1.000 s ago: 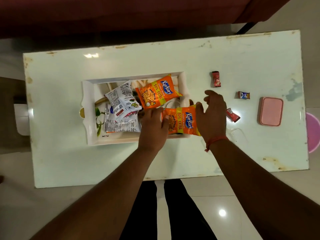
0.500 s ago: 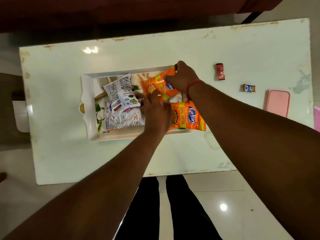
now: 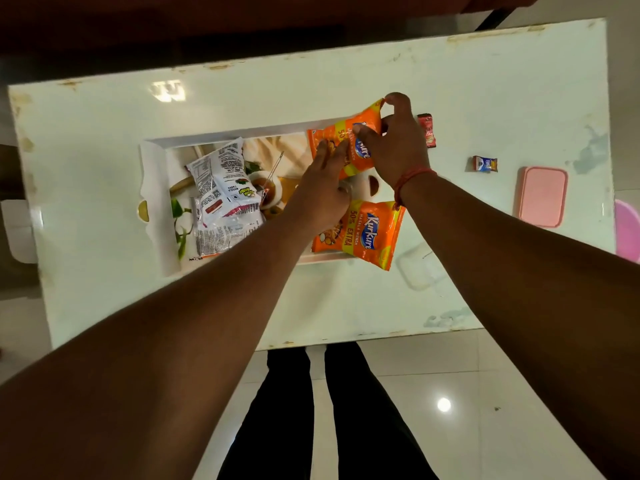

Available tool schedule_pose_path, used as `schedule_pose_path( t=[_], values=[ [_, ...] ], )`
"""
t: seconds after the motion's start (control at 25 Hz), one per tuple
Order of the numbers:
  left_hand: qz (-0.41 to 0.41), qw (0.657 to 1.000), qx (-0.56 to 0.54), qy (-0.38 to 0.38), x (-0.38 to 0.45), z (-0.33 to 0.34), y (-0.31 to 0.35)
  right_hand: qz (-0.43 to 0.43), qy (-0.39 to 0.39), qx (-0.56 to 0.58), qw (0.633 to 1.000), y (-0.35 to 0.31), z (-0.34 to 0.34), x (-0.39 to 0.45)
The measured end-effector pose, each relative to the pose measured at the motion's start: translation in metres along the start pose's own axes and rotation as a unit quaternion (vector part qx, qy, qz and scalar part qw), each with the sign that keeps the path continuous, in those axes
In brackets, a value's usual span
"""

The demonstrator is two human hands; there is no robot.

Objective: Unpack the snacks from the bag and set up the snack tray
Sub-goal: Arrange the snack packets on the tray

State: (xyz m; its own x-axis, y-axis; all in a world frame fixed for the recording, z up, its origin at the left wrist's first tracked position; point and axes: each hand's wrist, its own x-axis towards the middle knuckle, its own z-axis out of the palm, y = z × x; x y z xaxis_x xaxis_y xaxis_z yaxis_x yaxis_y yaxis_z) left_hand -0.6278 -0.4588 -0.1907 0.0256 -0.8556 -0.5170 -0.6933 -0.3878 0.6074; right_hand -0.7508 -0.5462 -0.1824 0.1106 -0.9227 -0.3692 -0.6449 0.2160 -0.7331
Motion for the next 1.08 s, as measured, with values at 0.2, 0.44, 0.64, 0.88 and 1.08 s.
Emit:
schedule_pose_path(
  t=[0.2,0.44,0.64,0.88,1.08],
  values=[
    [-0.058,0.994,-0.064,0.062,-0.021,0.006,-0.009,0.015,0.092,0.021,0.995,0.007,-0.013,-0.02],
    [-0.143,0.974,-0.145,0.1,-0.073,0.041,-0.012,0.151,0.026,0.091,0.984,0.053,-0.012,-0.12],
    [-0.123,0.986,-0.094,0.069,-0.073,0.052,-0.013,0.117,-0.023,0.058,0.991,0.063,-0.003,-0.122],
    [-0.137,0.984,-0.102,0.05,-0.071,0.038,-0.015,0.151,-0.085,0.015,0.985,0.057,-0.014,-0.097],
    [-0.085,0.962,-0.15,0.213,-0.103,0.021,-0.027,-0.119,0.091,-0.105,0.983,0.018,-0.008,-0.122]
  ],
)
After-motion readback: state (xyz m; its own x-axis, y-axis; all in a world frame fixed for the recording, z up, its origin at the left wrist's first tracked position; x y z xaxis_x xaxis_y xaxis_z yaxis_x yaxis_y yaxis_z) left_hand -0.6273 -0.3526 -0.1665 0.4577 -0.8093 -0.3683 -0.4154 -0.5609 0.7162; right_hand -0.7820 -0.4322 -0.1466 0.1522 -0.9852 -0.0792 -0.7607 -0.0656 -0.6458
